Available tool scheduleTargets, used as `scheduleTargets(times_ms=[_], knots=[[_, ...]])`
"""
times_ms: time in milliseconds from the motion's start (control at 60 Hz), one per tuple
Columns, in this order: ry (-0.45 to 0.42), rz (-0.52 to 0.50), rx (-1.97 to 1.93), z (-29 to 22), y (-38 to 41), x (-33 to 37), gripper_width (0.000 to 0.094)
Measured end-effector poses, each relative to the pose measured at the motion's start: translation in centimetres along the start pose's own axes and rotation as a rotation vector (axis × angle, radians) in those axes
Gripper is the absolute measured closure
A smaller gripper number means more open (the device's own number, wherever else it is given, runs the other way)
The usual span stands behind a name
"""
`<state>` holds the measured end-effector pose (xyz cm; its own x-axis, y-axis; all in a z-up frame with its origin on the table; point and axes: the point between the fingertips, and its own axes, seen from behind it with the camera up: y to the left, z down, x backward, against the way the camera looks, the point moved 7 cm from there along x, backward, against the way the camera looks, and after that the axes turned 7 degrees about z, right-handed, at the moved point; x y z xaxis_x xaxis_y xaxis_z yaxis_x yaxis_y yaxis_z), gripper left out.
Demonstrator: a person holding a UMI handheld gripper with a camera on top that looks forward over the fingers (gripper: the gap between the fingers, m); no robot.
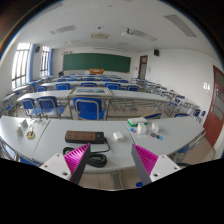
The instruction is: Unplug charger
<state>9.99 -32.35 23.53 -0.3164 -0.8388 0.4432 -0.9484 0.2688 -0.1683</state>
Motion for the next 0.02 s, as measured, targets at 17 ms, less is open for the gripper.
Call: scheduleTargets(times_ms=[17], knots=[[-0.001,0.001,-0.001,0.01,-0.02,0.19,0.0081]])
